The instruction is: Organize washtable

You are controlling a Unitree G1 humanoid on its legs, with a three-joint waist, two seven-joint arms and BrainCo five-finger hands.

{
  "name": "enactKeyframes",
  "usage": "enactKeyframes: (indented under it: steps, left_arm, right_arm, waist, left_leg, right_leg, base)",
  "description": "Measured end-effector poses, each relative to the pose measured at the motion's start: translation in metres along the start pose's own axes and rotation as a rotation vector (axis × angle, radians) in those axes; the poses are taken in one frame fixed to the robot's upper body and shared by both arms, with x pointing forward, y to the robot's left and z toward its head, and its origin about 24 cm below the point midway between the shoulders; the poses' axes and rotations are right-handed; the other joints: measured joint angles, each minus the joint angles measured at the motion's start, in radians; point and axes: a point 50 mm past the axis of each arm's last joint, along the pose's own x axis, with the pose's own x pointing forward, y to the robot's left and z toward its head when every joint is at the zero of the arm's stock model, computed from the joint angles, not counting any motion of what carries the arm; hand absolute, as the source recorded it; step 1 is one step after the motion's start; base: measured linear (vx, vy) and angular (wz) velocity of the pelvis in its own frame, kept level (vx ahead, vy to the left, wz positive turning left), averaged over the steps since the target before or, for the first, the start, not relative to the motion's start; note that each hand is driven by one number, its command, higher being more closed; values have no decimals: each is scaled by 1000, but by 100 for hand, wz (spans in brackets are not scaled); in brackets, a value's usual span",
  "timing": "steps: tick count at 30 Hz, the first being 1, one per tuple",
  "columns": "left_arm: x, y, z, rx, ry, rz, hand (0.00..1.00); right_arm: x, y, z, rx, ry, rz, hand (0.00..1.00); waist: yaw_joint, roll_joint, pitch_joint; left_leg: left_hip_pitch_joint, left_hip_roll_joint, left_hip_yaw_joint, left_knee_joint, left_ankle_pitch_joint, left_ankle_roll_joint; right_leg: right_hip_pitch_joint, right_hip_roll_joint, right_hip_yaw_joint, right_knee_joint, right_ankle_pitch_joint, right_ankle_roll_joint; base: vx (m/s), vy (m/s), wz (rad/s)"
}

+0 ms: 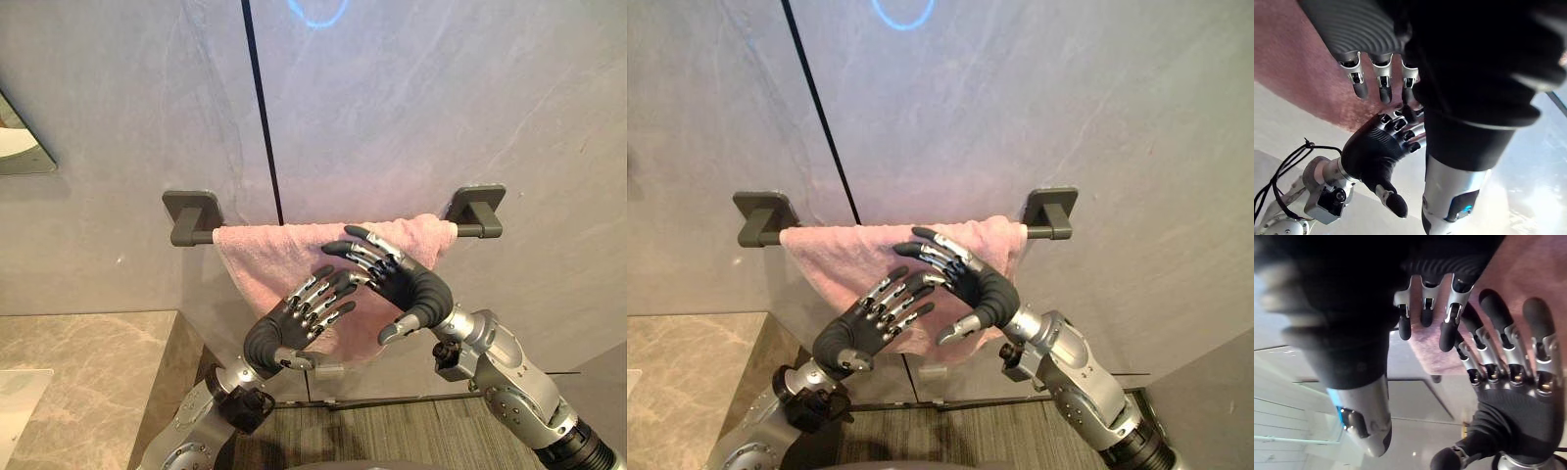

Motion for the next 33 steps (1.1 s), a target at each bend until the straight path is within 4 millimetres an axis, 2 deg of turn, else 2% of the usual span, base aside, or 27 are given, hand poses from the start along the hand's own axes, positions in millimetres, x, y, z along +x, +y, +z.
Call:
enactKeyframes:
  steps: [6, 13, 20, 24, 28, 33]
  left_arm:
    - [-4, 10, -21, 33, 41, 94, 0]
    - [-3, 19, -27, 69, 48, 159, 0]
    - [-4, 34, -21, 125, -16, 299, 0]
    - [-11, 46, -3, 171, -151, 434, 0]
    - [-14, 48, 0, 199, -177, 492, 0]
    - [-17, 52, -2, 203, -205, 564, 0]
  right_arm:
    - [-4, 4, -25, -58, 99, -44, 0]
    - [-2, 4, -39, -85, 130, -97, 0]
    - [-3, -4, -41, -156, 128, -202, 0]
    - [-31, -15, -46, -159, 170, -387, 0]
    - [-36, -18, -45, -139, 138, -476, 0]
    - [-45, -17, -39, -88, 69, -564, 0]
  waist:
    - [-1, 7, 6]
    - [0, 6, 6]
    - [2, 1, 10]
    - [7, -3, 13]
    - [-3, -3, 13]
    - [-1, -4, 13]
  left_leg:
    - [-7, -1, -4, -1, 0, 0]
    - [-17, -1, -12, -1, 2, 1]
    - [-19, -1, -16, 0, 2, 2]
    - [-24, -1, -20, 0, 2, 2]
    - [-28, 0, -21, 0, 2, 2]
    - [-33, 0, -22, 0, 2, 2]
  right_leg:
    - [-4, -1, -5, -2, 0, 0]
    - [-16, 0, -15, -2, 0, 0]
    - [-15, -1, -17, -4, 0, 0]
    - [-16, -1, -20, -7, 0, 0]
    - [-19, 0, -21, -9, 0, 0]
    - [-23, 0, -21, -13, 0, 0]
  base:
    - [-18, -6, 0]
    - [2, -3, 2]
    - [-27, -14, 1]
    - [-18, -11, 2]
    - [0, 0, 0]
    - [-6, -5, 0]
